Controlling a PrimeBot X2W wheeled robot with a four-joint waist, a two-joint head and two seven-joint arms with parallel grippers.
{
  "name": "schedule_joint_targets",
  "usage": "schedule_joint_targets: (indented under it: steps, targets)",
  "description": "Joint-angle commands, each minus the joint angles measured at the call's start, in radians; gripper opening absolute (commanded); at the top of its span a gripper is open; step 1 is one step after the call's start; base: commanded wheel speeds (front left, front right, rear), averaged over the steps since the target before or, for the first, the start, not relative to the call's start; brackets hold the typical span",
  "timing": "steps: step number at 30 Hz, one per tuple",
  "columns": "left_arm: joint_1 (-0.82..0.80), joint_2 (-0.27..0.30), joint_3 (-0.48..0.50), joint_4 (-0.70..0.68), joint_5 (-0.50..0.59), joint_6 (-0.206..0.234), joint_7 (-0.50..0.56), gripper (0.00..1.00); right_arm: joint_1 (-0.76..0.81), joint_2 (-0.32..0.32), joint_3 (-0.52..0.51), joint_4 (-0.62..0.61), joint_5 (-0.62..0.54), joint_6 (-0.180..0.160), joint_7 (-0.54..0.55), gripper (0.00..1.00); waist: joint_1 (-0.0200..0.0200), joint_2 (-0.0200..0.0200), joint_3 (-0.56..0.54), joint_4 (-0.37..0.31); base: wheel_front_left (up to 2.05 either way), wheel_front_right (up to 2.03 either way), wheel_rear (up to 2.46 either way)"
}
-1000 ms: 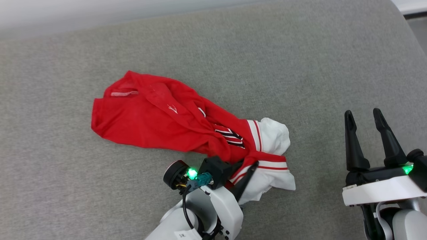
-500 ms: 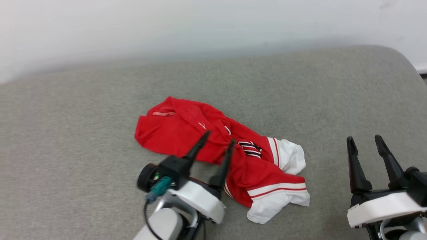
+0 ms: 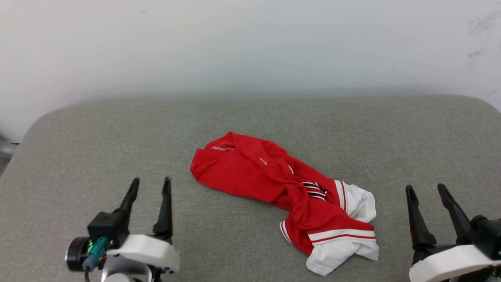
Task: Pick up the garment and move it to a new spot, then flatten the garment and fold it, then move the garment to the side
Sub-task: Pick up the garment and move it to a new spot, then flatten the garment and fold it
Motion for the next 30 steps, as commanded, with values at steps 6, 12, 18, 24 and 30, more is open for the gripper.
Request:
schedule_joint_targets:
  steps: [6,12,18,24,30]
  targets:
    - [0.096,0.034,0.037,-0.04,0.018,0.015,-0.003,1.0,0.044,0.001,-0.002,-0.013,-0.002,-0.001,0.012,1.0,0.0002,0.0,-0.034,0.011,0.0,0.0,0.0]
    - [0.125,0.029,0.015,-0.043,0.015,0.005,0.001,1.0,0.072,0.001,-0.001,-0.032,-0.004,-0.001,0.025,1.0,0.0002,0.0,-0.051,0.009,0.0,0.0,0.0]
    - [0.126,0.028,0.007,-0.033,0.008,0.002,0.005,1.0,0.077,0.001,-0.001,-0.042,0.003,-0.001,0.031,1.0,0.0002,0.0,-0.053,0.01,0.0,0.0,0.0]
    - [0.109,0.026,-0.003,-0.027,0.005,0.002,0.017,1.0,0.073,0.001,0.0,-0.043,0.008,-0.001,0.028,1.0,0.0002,0.0,-0.05,0.018,0.0,0.0,0.0]
    - [0.038,0.016,-0.088,-0.038,0.015,-0.043,0.14,1.0,0.069,0.001,-0.006,-0.045,0.005,-0.001,0.029,1.0,0.0002,0.0,-0.033,0.028,0.0,0.0,0.0]
